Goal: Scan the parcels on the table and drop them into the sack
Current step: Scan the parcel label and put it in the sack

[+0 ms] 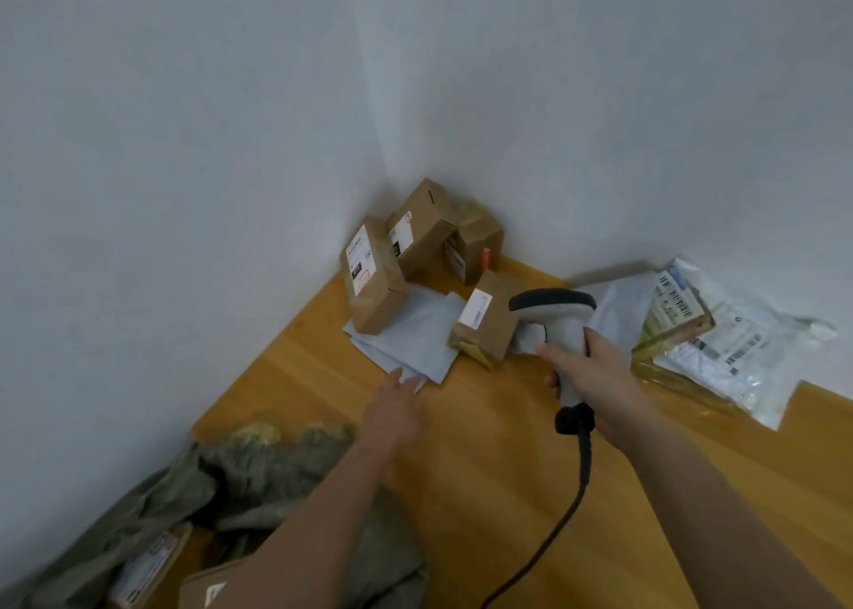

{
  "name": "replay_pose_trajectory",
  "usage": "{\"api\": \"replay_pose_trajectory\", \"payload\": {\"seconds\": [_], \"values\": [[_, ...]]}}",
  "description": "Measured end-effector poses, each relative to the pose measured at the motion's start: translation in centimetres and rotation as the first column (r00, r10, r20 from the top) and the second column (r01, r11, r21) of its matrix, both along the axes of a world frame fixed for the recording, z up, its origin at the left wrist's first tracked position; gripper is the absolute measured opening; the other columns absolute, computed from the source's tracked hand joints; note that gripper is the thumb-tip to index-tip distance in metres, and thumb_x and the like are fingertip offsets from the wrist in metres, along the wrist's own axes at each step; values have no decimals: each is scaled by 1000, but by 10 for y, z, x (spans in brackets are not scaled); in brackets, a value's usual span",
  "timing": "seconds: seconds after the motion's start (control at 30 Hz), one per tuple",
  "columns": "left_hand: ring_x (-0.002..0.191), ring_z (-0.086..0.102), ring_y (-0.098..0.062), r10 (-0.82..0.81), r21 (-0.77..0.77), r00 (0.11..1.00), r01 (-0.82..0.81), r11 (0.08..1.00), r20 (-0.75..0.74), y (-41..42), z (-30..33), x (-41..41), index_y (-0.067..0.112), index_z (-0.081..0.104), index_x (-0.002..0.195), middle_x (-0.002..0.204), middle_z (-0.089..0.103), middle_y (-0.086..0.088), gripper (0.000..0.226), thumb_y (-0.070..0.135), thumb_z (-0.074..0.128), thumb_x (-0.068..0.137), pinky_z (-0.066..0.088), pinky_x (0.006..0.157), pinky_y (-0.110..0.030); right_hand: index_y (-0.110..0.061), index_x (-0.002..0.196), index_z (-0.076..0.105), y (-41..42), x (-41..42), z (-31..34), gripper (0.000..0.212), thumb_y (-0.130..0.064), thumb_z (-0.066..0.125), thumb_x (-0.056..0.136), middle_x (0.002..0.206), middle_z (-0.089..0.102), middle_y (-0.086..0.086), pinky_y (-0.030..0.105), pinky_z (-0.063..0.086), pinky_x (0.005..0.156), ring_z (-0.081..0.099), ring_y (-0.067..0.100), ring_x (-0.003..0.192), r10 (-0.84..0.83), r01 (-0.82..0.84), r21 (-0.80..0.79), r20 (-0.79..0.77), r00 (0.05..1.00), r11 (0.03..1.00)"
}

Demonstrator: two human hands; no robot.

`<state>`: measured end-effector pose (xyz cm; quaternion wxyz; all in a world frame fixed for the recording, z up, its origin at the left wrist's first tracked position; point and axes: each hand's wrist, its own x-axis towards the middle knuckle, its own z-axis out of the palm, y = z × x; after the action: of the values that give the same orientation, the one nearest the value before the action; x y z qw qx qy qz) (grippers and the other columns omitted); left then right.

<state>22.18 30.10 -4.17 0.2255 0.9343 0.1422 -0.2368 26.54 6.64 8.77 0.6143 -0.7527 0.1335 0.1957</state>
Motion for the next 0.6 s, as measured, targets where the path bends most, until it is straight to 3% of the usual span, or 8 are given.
{"api": "replay_pose_trajectory", "payload": {"seconds": [0.1, 0.17, 0.23, 0.33, 0.4, 0.5, 0.6], "values": [[151, 4, -30, -66, 49, 998, 67, 997, -24, -19, -18, 25, 39, 38, 145, 164, -10, -2, 51, 32, 51, 96, 19, 120, -50, -15, 107, 58, -6, 16, -15, 19, -23, 67, 92, 80, 61, 11, 30, 51, 58, 59, 19, 65, 41, -41, -12, -12, 999, 999], [150, -7, -30, -101, 76, 993, 106, 991, -68, -25, -25, 37, 38, 37, 145, 163, -17, -4, 51, 31, 49, 96, 8, 121, -53, -16, 106, 58, -8, 24, -25, 18, -23, 66, 92, 79, 60, 9, 26, 50, 55, 58, 16, 63, 76, -76, -11, -34, 997, 997], [151, -10, -27, -156, 111, 979, 171, 979, -130, -26, -29, 43, 33, 23, 153, 163, -15, -3, 65, 29, 51, 94, 2, 120, -54, -17, 107, 58, -10, 29, -33, 19, -24, 66, 92, 78, 59, 8, 25, 49, 55, 58, 14, 62, 103, -103, -2, -54, 993, 995], [151, 3, -19, -195, 123, 971, 213, 969, -141, -25, -31, 42, 22, 11, 156, 164, -1, -1, 79, 26, 55, 91, -1, 119, -52, -17, 107, 58, -12, 31, -42, 20, -26, 67, 92, 78, 59, 7, 26, 49, 57, 58, 14, 62, 112, -113, -6, -79, 991, 994], [148, 17, -16, -184, 128, 977, 198, 972, -111, -27, -28, 36, 18, 17, 155, 163, 11, 1, 79, 21, 59, 89, 1, 120, -48, -16, 106, 58, -13, 27, -45, 19, -27, 66, 92, 76, 60, 8, 26, 48, 56, 58, 15, 61, 96, -97, -7, -96, 991, 995], [137, 37, -18, -148, 155, 988, 152, 976, -38, -27, -32, 22, 15, 39, 144, 152, 36, -2, 51, 10, 52, 94, 22, 117, -34, -15, 104, 58, -14, 18, -41, 18, -26, 65, 93, 73, 59, 9, 27, 48, 56, 57, 16, 61, 70, -70, 10, -107, 992, 998], [130, 43, -17, -145, 170, 988, 152, 974, -52, -25, -37, -13, 14, 46, 133, 141, 45, -2, 32, 11, 40, 102, 28, 106, -22, -13, 104, 59, -14, 6, -33, 17, -24, 65, 93, 70, 58, 9, 32, 48, 60, 56, 18, 61, 44, -41, 30, -96, 994, 999]]}}
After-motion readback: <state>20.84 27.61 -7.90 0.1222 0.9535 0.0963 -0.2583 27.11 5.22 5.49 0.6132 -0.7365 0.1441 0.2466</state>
